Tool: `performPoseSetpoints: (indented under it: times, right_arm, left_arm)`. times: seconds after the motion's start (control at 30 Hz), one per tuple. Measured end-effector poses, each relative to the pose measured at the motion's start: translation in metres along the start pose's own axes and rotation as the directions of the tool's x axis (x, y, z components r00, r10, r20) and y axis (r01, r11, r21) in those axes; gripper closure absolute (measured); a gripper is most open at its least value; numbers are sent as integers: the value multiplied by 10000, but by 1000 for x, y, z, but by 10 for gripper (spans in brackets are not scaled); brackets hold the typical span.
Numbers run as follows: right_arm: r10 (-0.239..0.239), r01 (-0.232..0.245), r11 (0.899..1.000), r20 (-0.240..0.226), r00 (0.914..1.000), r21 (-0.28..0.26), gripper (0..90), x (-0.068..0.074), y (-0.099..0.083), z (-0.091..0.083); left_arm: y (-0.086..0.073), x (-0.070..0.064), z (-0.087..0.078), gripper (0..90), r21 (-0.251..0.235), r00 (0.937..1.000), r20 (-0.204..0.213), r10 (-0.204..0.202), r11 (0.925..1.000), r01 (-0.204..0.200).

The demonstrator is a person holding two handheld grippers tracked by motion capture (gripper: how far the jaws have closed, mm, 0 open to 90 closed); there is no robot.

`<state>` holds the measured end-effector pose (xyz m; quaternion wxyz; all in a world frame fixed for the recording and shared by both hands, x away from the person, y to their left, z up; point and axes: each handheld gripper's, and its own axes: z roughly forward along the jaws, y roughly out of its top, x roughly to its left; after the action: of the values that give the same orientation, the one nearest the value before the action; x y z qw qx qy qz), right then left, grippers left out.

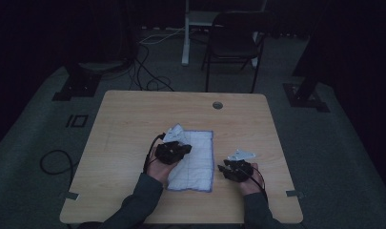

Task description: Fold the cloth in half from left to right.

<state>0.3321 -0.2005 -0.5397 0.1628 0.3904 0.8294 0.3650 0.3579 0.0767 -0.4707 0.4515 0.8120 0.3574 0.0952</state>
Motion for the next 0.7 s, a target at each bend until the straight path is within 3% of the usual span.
performPoseSetpoints:
  times: [0.47, 0.7]
  right_arm:
    - [54, -54, 10000, 6, 10000, 0, 624, 0, -1, 0]
    - [63, -63, 10000, 12, 10000, 21, 624, 0, -1, 0]
  left_arm:
    - [-2, -10, 36, 870, 862, 9993, 324, 193, 9960, -221]
    - [-8, -9, 55, 871, 1303, 9994, 339, 21, 9915, -65]
